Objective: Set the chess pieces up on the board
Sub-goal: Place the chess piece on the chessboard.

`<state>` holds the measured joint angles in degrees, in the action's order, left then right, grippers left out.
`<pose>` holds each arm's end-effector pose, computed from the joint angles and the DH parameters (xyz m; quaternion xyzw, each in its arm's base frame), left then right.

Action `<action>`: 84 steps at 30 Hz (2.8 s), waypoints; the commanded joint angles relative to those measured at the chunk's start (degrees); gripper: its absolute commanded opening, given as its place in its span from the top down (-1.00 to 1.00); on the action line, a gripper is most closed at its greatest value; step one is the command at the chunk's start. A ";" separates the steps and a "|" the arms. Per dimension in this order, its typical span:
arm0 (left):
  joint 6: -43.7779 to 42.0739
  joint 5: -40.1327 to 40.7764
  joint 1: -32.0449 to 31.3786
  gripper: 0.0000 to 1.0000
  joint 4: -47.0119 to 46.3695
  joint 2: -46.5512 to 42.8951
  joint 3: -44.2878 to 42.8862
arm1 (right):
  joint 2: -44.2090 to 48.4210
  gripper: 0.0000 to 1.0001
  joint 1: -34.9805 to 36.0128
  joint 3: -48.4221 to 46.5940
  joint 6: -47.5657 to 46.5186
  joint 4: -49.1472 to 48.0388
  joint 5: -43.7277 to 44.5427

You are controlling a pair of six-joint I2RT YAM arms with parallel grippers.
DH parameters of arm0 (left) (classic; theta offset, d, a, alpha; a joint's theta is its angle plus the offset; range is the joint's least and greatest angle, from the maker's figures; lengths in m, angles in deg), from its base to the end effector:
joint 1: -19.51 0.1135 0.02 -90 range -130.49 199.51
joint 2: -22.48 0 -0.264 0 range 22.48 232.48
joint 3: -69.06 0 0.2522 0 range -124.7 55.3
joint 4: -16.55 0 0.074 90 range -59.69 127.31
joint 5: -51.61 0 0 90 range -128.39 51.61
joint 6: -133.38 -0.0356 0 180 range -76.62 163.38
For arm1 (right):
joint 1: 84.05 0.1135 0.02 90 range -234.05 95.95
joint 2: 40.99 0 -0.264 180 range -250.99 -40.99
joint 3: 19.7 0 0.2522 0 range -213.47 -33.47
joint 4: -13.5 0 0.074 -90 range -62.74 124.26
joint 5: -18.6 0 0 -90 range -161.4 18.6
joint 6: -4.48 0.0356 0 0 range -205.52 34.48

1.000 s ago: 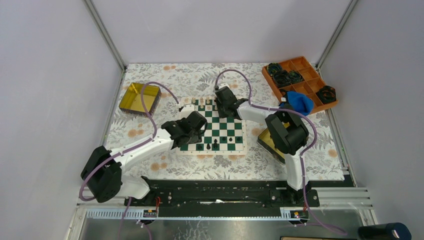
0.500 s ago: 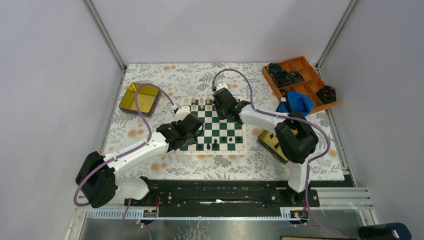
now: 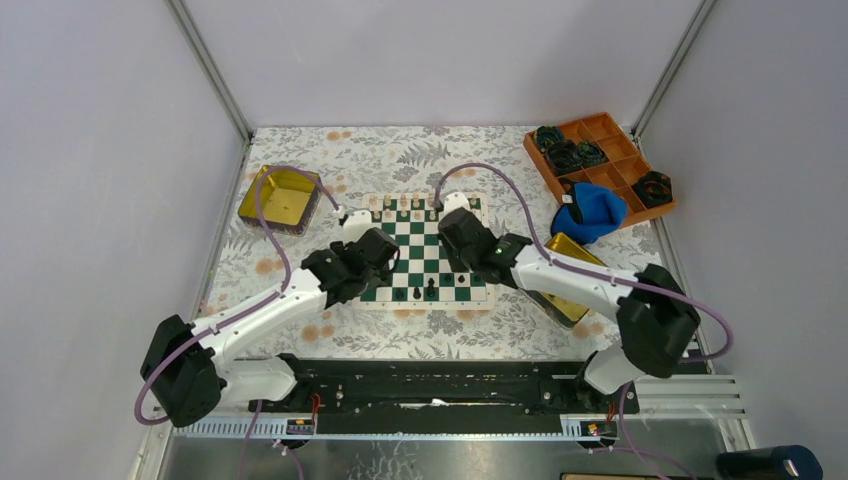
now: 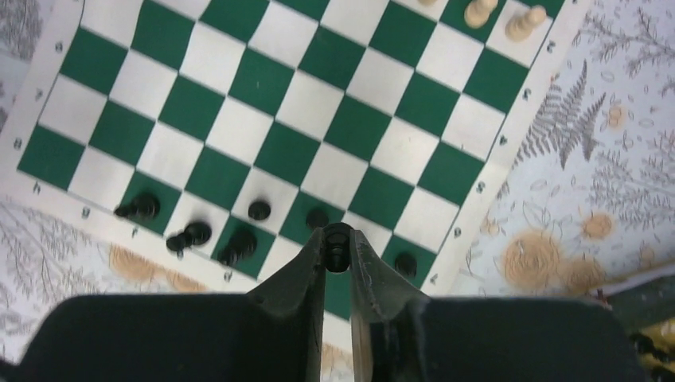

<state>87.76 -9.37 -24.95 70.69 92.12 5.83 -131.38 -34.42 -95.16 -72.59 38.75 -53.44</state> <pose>0.1766 -0.1491 0.2413 -0.0630 0.9364 0.0008 0.3454 0.2337 0.2579 0.2429 -0.2196 0.8710 0.0950 0.4291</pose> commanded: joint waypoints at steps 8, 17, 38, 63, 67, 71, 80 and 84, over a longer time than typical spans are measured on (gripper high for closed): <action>-3.35 2.72 0.44 -0.43 -3.39 -4.17 2.96 | 15.09 1.00 7.63 9.18 5.40 6.43 2.64; -3.43 3.57 0.44 -0.60 -3.81 -7.93 5.39 | 12.55 1.00 10.48 12.71 7.24 2.28 3.21; -2.29 3.98 0.54 -0.97 -3.61 -11.44 6.66 | 0.35 1.00 10.44 10.65 5.92 -5.17 3.75; -1.40 3.72 0.52 -0.97 -3.34 -12.69 7.37 | -6.26 1.00 10.49 7.53 4.60 -8.45 5.23; -1.25 3.56 0.53 -0.97 -3.41 -12.67 7.53 | -6.66 1.00 10.49 7.80 4.55 -8.72 6.03; -1.23 3.42 0.52 -0.97 -3.50 -12.63 7.64 | -7.03 1.00 10.38 8.11 4.47 -9.11 6.14; -1.39 3.43 0.52 -0.97 -3.45 -12.50 7.59 | -5.67 0.22 10.38 9.13 4.43 -9.53 6.13; -1.40 3.47 0.53 -0.97 -3.40 -12.44 7.68 | -4.42 0.13 10.39 9.17 4.23 -8.85 6.34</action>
<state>85.35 -7.30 -24.69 68.88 80.26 12.91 -138.24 -24.41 -85.69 -67.91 30.79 -49.37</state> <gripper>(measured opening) 0.986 0.423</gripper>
